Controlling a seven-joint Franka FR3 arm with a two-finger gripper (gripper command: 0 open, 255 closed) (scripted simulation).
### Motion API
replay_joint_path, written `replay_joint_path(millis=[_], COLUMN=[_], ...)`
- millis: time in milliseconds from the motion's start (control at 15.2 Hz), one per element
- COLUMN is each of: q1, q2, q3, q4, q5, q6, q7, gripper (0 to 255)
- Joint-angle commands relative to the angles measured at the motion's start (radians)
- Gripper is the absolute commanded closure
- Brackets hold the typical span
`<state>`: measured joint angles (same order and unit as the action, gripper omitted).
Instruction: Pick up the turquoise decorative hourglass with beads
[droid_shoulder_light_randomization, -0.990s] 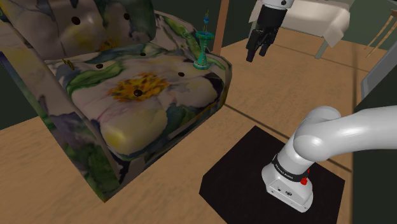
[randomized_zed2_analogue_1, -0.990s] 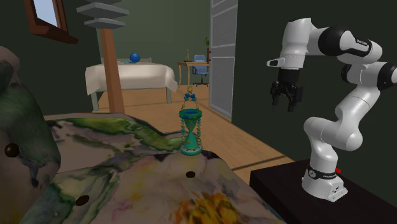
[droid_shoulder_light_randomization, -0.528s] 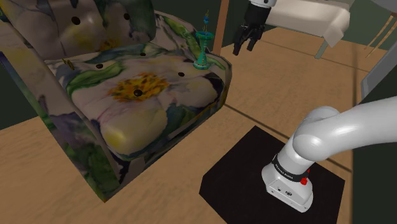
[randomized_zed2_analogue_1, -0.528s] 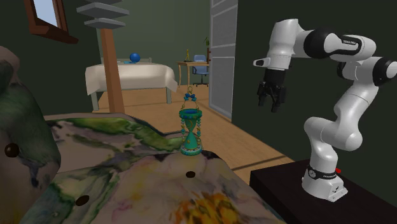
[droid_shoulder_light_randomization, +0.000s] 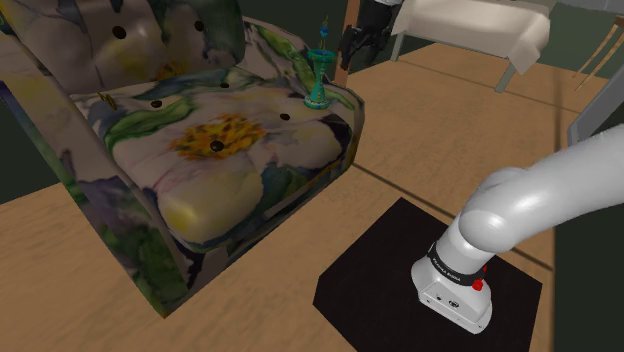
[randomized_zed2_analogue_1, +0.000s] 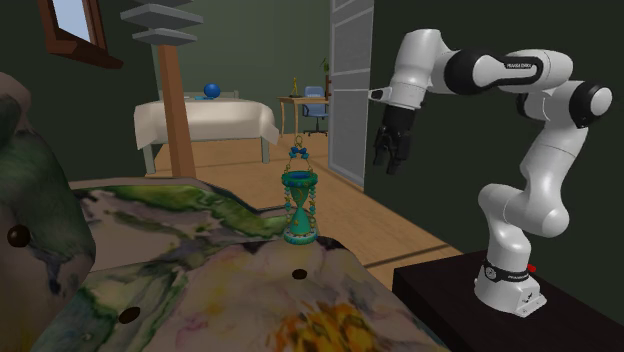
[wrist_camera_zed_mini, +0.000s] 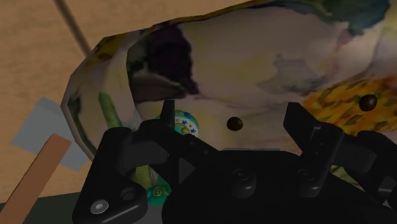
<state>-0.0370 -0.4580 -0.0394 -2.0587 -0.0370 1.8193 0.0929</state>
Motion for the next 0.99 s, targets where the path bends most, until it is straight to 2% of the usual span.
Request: replay_joint_path(millis=[0,396,792,858,924], q1=[-0.007,-0.024,-0.043,-0.045,-0.045], q2=[0.072,0.25,0.436,0.457,0.454], q3=[-0.009,-0.029,-0.051,-0.054,-0.054], q4=[0.059,0.234,0.456,0.484,0.466], q5=[0.0,0.006,0.024,0.027,0.026], q6=[0.04,0.123,0.166,0.167,0.182], q7=[0.006,0.033,0.054,0.056,0.056], gripper=[0,0,0,0,0])
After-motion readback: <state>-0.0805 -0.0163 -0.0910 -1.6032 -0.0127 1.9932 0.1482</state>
